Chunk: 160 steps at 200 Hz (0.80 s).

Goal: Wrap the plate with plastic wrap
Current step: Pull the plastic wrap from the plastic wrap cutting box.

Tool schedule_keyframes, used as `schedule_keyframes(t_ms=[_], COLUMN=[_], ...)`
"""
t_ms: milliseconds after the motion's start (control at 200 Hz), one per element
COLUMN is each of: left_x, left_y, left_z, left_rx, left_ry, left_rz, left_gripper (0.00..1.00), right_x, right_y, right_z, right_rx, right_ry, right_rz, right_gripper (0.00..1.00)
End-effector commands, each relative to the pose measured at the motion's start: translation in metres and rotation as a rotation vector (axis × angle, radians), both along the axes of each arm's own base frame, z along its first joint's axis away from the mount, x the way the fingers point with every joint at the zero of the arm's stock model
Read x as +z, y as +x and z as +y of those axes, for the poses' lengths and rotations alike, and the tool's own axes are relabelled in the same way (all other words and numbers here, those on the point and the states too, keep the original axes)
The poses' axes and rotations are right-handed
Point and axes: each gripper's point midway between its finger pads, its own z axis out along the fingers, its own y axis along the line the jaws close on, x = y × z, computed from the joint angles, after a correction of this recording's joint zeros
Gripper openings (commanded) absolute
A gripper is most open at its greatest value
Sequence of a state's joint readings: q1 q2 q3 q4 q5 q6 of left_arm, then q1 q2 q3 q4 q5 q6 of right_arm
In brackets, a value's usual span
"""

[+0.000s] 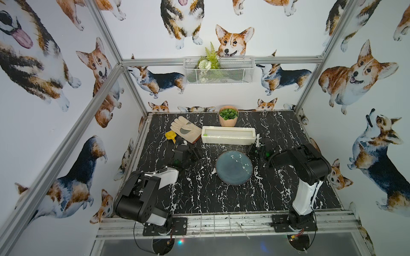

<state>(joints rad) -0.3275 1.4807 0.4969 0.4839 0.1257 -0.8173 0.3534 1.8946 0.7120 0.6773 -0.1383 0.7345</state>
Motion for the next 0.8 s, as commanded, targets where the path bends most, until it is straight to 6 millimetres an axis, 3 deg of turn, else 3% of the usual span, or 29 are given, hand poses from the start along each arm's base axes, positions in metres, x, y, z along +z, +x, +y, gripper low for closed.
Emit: schedule_keyframes(t_ms=[0,220,411,496,621,796], left_x=[0.007,0.007,0.013,0.001,-0.012,-0.028], left_y=[0.004,0.013,0.028,0.032,0.043,0.062], left_z=[-0.002,-0.011,-0.028,-0.032,-0.034,-0.038], left_rx=[0.007,0.011,-0.014,-0.024,-0.017,0.004], left_ry=[-0.038,-0.115,-0.229,-0.240,-0.222,-0.240], left_rz=[-0.038,-0.050,-0.075,-0.060,-0.051,-0.065], left_gripper=[0.76,0.77,0.77,0.81,0.83,0.84], right_x=[0.015,0.035,0.035,0.029,0.026,0.033], right_y=[0.004,-0.018,-0.031,-0.031,-0.032,-0.038], right_z=[-0.001,0.012,-0.002,-0.008,-0.011,-0.014], right_rx=[-0.046,0.011,-0.010,-0.026,-0.011,0.026], right_ry=[0.047,0.038,0.010,0.060,0.101,0.061], right_rz=[-0.022,-0.005,0.028,0.055,0.067,0.062], right_gripper=[0.00,0.00,0.00,0.00,0.15,0.18])
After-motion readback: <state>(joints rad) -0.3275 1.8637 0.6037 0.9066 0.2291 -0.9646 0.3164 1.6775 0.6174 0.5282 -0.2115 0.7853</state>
